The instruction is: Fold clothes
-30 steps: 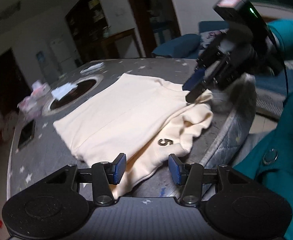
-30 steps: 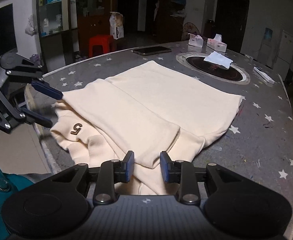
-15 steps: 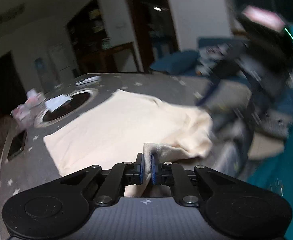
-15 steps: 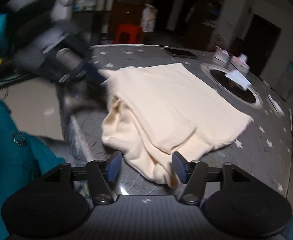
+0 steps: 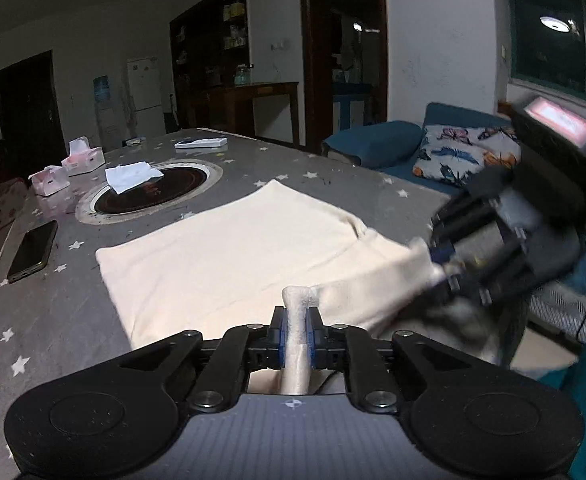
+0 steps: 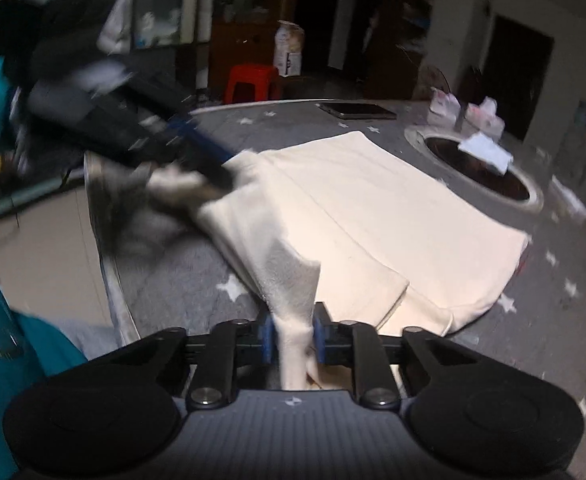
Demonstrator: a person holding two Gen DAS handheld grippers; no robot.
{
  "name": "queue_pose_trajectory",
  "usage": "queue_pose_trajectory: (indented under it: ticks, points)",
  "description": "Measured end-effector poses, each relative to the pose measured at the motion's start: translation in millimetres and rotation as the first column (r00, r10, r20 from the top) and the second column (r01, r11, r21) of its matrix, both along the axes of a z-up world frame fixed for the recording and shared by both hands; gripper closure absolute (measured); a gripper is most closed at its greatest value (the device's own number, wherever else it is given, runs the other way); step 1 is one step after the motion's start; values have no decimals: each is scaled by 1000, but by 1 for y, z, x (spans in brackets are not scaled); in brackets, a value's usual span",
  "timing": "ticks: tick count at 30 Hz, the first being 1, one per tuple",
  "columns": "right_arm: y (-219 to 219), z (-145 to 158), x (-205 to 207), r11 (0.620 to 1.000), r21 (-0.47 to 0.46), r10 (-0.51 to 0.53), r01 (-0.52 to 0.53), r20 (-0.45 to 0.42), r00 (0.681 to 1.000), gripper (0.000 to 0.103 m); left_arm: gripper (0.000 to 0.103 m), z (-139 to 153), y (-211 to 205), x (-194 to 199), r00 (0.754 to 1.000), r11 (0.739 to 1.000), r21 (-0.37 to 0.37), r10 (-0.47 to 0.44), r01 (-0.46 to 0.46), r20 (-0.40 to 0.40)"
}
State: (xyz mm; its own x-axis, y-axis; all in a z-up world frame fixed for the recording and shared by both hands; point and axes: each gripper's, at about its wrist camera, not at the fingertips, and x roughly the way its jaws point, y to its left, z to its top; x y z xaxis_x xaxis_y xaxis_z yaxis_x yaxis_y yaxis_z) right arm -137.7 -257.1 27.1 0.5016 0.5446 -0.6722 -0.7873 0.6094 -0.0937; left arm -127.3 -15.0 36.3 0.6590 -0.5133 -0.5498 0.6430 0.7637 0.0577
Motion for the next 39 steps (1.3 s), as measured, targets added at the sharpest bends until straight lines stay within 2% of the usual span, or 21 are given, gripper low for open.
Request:
queue_pose_trajectory:
  ticks: [1,3,5,6,9,13,14,16,18,19,22,27,32,35,39]
  points:
    - [-3,3,3,1000,19,-12,13,-21,1000,89,82,-1,2,-5,1000,1000,15,3,-3,5]
    - [-5,7,8,999,43,-24,27,-49,999,90,80,-3,6,-16,1000,999,48,1,-2,16]
    - [-7,10,10,998,56,-29,33,-57,998,90,71,-5,7,-28,999,996,92,-9,6,36]
    - [-7,12,11,997,64,-30,34,-63,998,90,63,-7,8,-33,999,993,115,-14,9,49]
    - [-5,17,12,997,72,-29,34,-61,998,90,59,-13,5,-43,995,982,189,-32,14,92]
    - [-3,19,17,997,72,-33,37,-45,998,90,60,-23,2,-46,989,959,283,-48,7,137]
    - [-4,18,17,997,72,-36,39,-40,999,90,63,-25,2,-45,990,958,288,-47,6,136]
    - [-4,16,15,996,71,-44,47,-37,998,91,78,-28,1,-45,989,954,298,-50,6,141]
    - [-4,13,12,997,64,-49,51,-35,998,92,86,-31,0,-47,985,949,314,-56,2,163]
    - [-4,12,9,997,60,-47,48,-28,999,93,90,-30,0,-46,984,952,307,-57,4,166]
    - [-6,14,3,997,66,-49,49,-13,999,93,93,-22,3,-44,988,966,259,-44,4,147]
    - [-13,28,-6,994,96,-54,53,7,998,94,94,-3,9,-52,993,982,189,-36,14,113]
    - [-21,52,-35,995,98,4,-4,-1,1000,94,94,25,20,-75,997,995,94,-28,20,76]
    - [-25,70,-50,995,92,35,-34,-8,999,94,94,44,26,-84,997,999,49,-8,4,75]
    - [-23,87,-44,995,88,41,-42,7,999,94,96,57,26,-67,994,1000,17,16,-18,105]
